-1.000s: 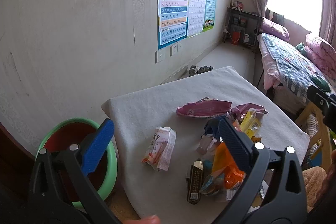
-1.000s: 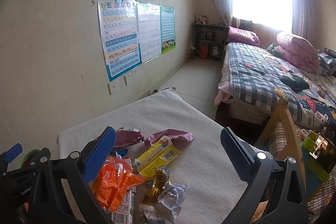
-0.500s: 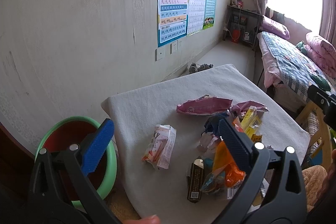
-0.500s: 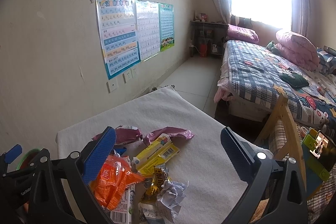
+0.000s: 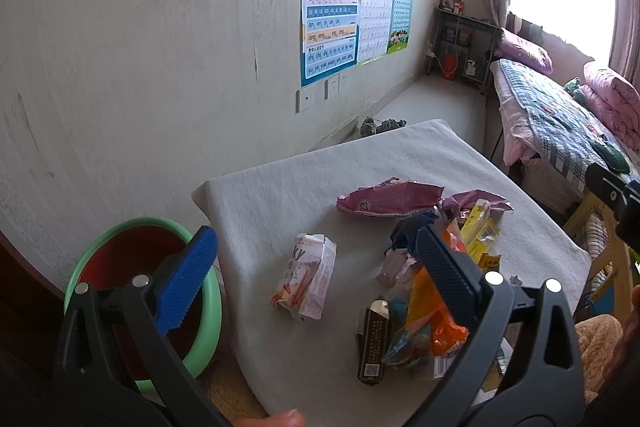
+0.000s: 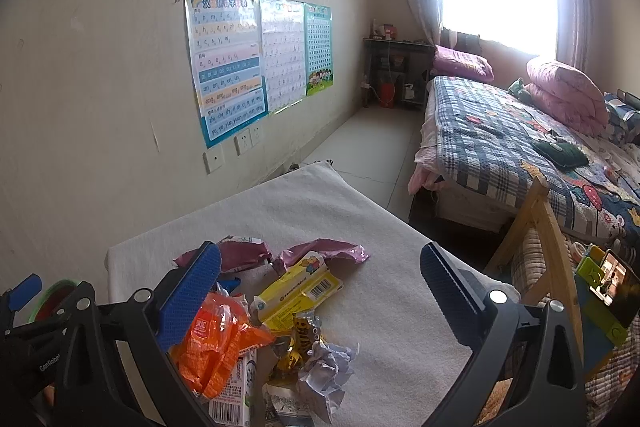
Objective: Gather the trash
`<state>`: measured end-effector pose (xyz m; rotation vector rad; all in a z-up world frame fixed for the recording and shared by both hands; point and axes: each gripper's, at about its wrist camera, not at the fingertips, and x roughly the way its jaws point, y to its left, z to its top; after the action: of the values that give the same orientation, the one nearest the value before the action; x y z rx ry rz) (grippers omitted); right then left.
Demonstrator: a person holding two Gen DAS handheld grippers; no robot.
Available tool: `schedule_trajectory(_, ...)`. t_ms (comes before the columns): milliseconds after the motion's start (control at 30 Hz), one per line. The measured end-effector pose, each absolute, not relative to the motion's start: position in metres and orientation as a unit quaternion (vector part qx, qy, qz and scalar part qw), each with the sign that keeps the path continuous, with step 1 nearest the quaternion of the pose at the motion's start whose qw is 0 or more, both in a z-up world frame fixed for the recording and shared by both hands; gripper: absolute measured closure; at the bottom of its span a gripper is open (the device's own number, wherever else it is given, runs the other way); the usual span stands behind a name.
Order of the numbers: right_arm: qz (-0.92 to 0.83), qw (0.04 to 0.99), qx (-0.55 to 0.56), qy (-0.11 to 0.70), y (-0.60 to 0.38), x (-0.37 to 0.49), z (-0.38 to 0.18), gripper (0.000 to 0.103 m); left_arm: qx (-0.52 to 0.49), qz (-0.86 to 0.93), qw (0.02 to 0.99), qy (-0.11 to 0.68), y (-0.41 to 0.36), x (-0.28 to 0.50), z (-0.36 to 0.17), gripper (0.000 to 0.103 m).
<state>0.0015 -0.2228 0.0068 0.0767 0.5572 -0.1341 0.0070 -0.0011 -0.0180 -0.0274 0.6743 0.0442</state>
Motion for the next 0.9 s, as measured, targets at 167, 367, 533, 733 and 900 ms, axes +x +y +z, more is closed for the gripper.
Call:
schedule_trajectory(167,-0.066,0.959,0.037,0.274,-0.223,0.0014,0.0071,0.007,-0.014,0.021,0.943,0.332,-0.0004,0.0078,-0.018,0.006)
schedule_trajectory(367,-0.066,0.959,0.039,0.274,-0.2233,0.0014,0.0072,0.007,-0.011,0.019,0.943,0.333,-0.0009,0.0073,-0.0191,0.006)
schedule_trajectory(533,-0.066,0.958,0.038,0.275,-0.2228,0.0016,0.0068,0.007,-0.01,0.018,0.943,0.334,-0.0009,0.0072,-0.0202,0.006)
schedule_trajectory(733,-0.066,0.959,0.037,0.275,-0.222,0.0023,0.0063,0.007,-0.008,0.019,0.943,0.332,-0.0016,0.0082,-0.0204,0.006)
schedule_trajectory(900,-0.065,0.959,0.033,0.276,-0.2208,0.0039,0.0051,0.007,-0.008,0.019,0.942,0.334,-0.0014,0.0083,-0.0218,0.006)
